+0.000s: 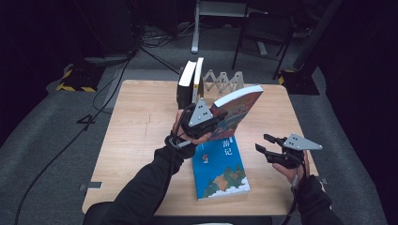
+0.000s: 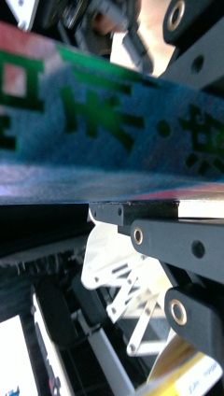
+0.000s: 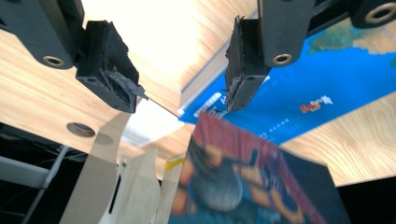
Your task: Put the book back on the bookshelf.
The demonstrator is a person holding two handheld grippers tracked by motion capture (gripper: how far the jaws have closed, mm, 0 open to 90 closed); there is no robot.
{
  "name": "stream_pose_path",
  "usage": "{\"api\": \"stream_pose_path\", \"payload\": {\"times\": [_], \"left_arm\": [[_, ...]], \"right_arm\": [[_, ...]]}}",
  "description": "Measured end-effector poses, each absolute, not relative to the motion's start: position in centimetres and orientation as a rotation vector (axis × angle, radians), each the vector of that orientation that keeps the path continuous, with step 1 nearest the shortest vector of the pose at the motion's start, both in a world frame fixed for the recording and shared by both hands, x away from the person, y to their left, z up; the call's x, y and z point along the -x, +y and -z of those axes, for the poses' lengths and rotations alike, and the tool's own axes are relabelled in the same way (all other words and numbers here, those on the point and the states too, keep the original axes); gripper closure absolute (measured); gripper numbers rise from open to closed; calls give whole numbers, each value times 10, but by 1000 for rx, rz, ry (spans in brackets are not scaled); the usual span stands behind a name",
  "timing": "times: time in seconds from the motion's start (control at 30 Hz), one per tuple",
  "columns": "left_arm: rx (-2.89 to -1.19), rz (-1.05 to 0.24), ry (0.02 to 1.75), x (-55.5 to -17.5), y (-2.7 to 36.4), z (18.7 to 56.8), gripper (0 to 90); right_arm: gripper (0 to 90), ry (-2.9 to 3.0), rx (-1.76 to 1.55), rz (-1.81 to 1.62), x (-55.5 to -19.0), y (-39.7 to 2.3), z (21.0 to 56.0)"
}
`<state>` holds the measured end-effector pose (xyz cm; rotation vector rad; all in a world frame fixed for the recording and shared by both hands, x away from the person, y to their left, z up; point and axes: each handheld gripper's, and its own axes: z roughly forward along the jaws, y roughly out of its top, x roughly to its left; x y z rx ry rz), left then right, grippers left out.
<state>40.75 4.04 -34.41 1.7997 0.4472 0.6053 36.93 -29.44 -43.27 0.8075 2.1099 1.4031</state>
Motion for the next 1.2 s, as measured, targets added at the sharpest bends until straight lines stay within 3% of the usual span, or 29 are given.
{"api": "stream_pose_path", "payload": {"times": [0.67, 1.2], "left_arm": [[-1764, -743, 621, -448, 55, 347, 737], [-1781, -752, 711, -468, 62, 373, 737]], "right_arm": [[442, 2144, -840, -1378, -370, -301, 442], [443, 2163, -818, -1356, -370, -298, 444]]}}
